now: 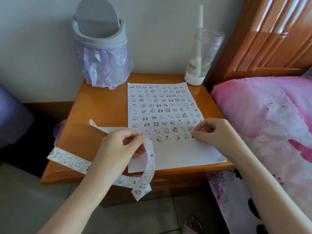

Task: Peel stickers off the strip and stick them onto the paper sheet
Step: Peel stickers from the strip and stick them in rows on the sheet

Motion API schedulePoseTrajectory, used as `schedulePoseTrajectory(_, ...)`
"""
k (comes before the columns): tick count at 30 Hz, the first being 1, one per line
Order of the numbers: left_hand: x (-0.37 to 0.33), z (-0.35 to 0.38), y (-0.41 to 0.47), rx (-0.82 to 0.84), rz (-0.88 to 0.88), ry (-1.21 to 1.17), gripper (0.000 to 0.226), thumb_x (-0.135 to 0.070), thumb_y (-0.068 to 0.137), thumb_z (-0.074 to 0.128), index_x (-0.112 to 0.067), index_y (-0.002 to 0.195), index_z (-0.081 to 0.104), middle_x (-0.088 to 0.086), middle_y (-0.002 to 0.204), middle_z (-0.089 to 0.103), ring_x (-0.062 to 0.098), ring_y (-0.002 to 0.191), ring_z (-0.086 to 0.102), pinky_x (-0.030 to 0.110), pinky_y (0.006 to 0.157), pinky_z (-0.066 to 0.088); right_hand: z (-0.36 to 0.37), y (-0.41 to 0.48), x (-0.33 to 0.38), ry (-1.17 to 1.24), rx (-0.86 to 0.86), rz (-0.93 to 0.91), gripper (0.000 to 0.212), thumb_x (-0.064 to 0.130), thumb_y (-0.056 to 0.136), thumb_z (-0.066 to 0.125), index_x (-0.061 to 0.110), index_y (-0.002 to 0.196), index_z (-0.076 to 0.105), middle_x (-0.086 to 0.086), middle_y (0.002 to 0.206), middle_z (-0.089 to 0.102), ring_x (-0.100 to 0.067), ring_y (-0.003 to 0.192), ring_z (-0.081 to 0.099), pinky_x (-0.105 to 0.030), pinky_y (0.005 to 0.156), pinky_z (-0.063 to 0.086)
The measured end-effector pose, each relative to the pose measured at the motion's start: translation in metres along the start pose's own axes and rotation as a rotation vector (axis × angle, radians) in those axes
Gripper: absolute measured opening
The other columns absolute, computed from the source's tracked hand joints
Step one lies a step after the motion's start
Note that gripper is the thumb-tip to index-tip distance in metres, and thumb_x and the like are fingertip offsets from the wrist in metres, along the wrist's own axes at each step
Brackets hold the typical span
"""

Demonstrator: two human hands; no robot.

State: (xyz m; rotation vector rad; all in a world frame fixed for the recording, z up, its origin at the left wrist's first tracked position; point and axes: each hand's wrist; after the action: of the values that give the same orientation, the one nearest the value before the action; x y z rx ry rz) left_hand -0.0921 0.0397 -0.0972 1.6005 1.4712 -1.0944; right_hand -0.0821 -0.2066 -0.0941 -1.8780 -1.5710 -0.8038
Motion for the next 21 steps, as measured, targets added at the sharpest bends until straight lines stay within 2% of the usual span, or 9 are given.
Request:
schedulePoseTrajectory(2,-0.0002,0.0000,-0.0001,-0.002,0.001,0.003,0.018,-0.028,0.089,0.058,-0.020,0.079,0.069,-0.009,0.070,0.070,-0.002,0.067,0.066,0.006,0.054,0.049,-0.0005,0.0007,-0.0019,-0.008,-0.005,-0.016,0.012,0.019,0.075,0.077,0.014,0.081,0.067,0.003,0.059,0.052,-0.009,0.054,0.043,-0.019,0.052,0.035)
schedulePoseTrajectory(4,-0.0003,0.0002,0.0000,-0.003,0.002,0.004,0.018,-0.028,0.089,0.058,-0.019,0.079,0.070,-0.008,0.070,0.070,-0.001,0.067,0.066,0.007,0.055,0.050,-0.0011,0.0018,-0.0031,-0.006,-0.011,-0.024,0.019,0.019,0.074,0.077,0.013,0.086,0.064,0.000,0.061,0.054,-0.009,0.053,0.043,-0.018,0.053,0.036)
schedulePoseTrajectory(9,-0.0006,0.0001,0.0002,-0.007,-0.008,-0.005,0.018,-0.027,0.089,0.058,-0.020,0.077,0.069,-0.008,0.067,0.070,-0.002,0.065,0.066,0.006,0.053,0.048,-0.0006,0.0023,-0.0033,0.013,0.013,0.007,0.026,0.024,0.071,0.079,0.013,0.089,0.063,-0.001,0.069,0.056,-0.012,0.062,0.047,-0.027,0.062,0.041)
schedulePoseTrajectory(16,-0.0011,0.0007,-0.0009,-0.013,-0.003,0.016,0.017,-0.027,0.089,0.058,-0.020,0.078,0.069,-0.007,0.070,0.070,-0.001,0.066,0.066,0.006,0.054,0.049,-0.0042,0.0020,-0.0069,0.017,0.035,-0.021,0.018,0.014,0.075,0.077,0.015,0.085,0.062,-0.002,0.073,0.056,-0.012,0.066,0.047,-0.027,0.064,0.042)
schedulePoseTrajectory(21,-0.0022,0.0001,-0.0009,-0.013,-0.013,0.008,0.018,-0.027,0.089,0.058,-0.019,0.077,0.069,-0.007,0.068,0.070,-0.002,0.064,0.066,0.006,0.052,0.048,-0.0036,0.0025,-0.0068,0.057,0.030,-0.009,0.019,0.017,0.073,0.078,0.015,0.084,0.062,0.000,0.073,0.056,-0.012,0.066,0.048,-0.027,0.065,0.042)
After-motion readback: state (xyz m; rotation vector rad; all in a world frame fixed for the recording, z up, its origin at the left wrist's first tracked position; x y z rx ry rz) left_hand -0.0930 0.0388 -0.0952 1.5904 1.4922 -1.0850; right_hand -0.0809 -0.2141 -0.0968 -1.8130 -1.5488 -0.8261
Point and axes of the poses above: each hand's wrist, its own y-axis towards the middle knuckle, its own z-axis out of the palm, x = y × z
